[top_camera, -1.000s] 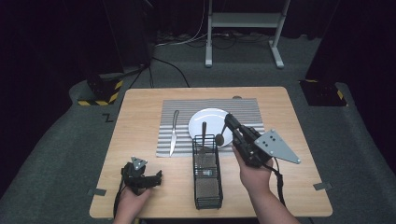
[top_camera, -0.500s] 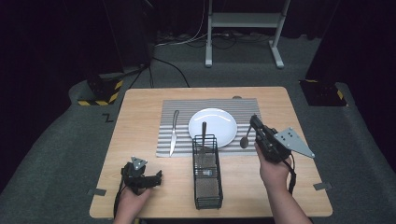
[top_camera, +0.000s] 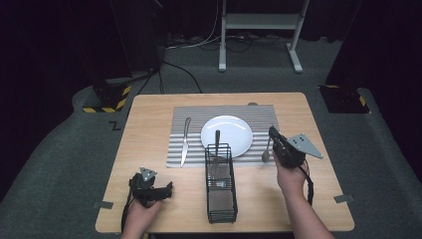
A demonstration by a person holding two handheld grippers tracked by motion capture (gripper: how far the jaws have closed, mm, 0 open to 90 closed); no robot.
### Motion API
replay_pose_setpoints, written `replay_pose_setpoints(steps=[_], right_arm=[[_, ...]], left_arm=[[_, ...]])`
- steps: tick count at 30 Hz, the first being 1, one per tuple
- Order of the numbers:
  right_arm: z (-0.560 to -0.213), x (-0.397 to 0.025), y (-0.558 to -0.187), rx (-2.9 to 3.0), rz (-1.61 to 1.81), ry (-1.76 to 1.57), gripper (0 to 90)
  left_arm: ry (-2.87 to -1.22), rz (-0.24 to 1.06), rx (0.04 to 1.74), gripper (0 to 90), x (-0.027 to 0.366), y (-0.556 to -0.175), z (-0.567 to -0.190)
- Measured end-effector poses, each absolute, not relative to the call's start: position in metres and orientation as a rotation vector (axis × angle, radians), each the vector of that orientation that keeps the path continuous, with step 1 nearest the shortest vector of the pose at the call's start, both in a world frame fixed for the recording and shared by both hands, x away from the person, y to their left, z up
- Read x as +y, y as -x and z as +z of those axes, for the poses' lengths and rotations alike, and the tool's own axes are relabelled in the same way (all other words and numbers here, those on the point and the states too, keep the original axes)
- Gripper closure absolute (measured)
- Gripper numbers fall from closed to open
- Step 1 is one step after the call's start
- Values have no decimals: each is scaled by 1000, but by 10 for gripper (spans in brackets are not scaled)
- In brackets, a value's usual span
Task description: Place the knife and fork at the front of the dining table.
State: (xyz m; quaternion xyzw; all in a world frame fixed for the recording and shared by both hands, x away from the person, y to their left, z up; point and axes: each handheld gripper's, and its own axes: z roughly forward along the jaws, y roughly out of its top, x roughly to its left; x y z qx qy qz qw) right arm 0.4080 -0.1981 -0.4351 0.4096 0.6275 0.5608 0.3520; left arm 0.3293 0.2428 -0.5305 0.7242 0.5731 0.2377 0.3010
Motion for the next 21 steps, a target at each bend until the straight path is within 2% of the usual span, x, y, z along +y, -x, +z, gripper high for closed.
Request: replay_pose_setpoints(steps=[21], right_arm=[[-446,-188,-447,1659,1399,-1141,884]], left_arm=[[-1922,630,1520,2,243,-329,-530]])
